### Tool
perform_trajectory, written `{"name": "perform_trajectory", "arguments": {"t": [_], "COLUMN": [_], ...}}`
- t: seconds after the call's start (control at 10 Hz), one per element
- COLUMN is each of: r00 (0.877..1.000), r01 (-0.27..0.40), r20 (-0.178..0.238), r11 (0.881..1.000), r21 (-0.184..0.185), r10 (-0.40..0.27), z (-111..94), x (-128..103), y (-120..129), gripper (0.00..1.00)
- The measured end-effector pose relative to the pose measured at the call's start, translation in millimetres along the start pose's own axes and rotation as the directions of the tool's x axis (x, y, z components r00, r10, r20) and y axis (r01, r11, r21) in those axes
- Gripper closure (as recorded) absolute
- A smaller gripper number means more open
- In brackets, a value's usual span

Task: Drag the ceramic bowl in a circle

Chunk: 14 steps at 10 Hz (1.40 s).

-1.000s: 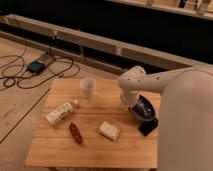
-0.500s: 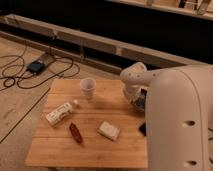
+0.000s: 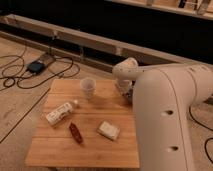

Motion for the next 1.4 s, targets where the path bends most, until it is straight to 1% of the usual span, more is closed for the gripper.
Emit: {"name": "perform_trajectory", "arguments": {"t": [0.1, 0.3, 0.5, 0.6, 0.7, 0.8, 0.9, 1.0, 1.2, 1.4], "r00": [1.000, 0.997, 0.993, 0.993, 0.993, 0.994, 0.995, 0.996, 0.997, 0.996], "r01": [0.022, 0.056, 0.089, 0.095, 0.099, 0.099, 0.095, 0.085, 0.059, 0.024], "r20": [0.022, 0.055, 0.085, 0.090, 0.083, 0.063, 0.044, 0.008, -0.042, -0.079], "r11": [0.999, 0.995, 0.986, 0.983, 0.979, 0.975, 0.974, 0.974, 0.976, 0.980], "r21": [-0.025, -0.079, -0.141, -0.158, -0.179, -0.198, -0.207, -0.212, -0.211, -0.199], "r10": [-0.021, -0.052, -0.077, -0.081, -0.086, -0.088, -0.088, -0.085, -0.070, -0.040], "z": [1, 2, -3, -5, -9, -16, -20, -26, -34, -42], "x": [-12, -24, -27, -26, -17, -2, 10, 28, 53, 72], "y": [19, 55, 98, 109, 123, 135, 140, 143, 141, 133], "gripper": [1.00, 1.00, 1.00, 1.00, 1.00, 1.00, 1.00, 1.00, 1.00, 1.00]}}
